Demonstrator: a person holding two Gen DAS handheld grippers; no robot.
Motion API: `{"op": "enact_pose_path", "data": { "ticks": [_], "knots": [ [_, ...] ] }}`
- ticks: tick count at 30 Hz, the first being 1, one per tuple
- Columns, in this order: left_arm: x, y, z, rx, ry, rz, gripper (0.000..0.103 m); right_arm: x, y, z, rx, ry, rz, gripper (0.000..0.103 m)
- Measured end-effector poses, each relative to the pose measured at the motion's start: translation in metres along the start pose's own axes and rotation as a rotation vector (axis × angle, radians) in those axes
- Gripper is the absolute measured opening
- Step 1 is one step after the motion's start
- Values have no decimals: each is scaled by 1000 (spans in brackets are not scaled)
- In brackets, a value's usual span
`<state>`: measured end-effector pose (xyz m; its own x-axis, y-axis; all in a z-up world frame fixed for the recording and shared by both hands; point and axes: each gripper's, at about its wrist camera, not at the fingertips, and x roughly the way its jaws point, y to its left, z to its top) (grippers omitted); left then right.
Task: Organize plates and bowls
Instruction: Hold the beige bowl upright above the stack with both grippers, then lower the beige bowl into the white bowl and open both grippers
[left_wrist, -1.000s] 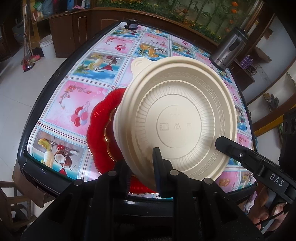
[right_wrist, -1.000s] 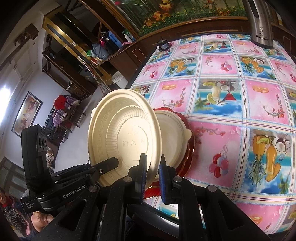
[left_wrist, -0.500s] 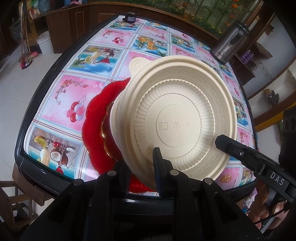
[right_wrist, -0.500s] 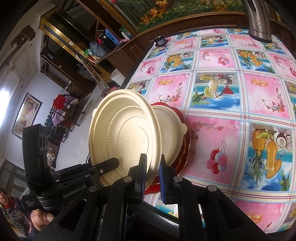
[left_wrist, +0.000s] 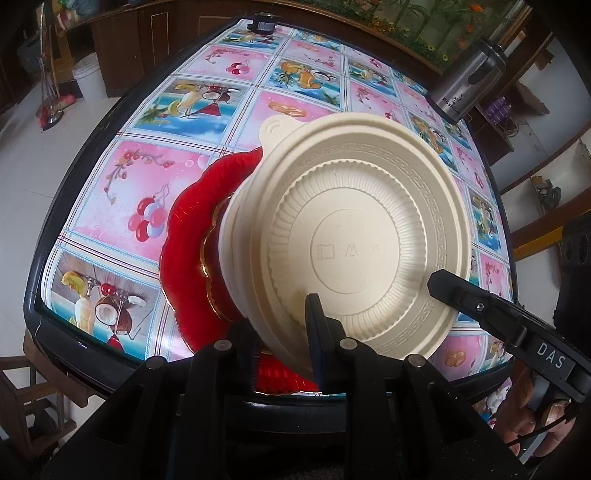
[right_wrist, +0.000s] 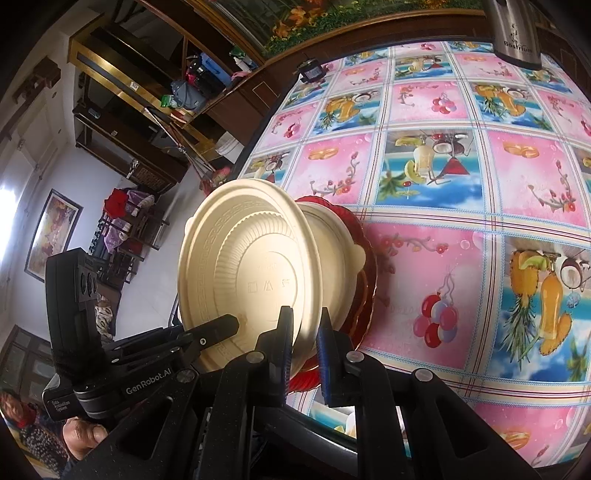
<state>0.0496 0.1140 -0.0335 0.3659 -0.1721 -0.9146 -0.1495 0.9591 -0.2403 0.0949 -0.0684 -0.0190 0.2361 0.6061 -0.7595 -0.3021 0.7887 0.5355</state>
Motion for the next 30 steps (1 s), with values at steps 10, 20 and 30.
{"op": "enact_pose_path", "data": {
  "ticks": [10, 20, 30],
  "knots": [
    [4, -1, 5, 1, 19, 4, 20, 8, -6, 6, 25, 27, 2, 12],
    [5, -5, 8, 2, 11, 11, 21, 10, -9, 9, 38, 42, -2, 16],
    [-4, -12, 6, 12, -56, 41, 58, 10, -2, 14, 21, 46, -11, 53]
  ]
}}
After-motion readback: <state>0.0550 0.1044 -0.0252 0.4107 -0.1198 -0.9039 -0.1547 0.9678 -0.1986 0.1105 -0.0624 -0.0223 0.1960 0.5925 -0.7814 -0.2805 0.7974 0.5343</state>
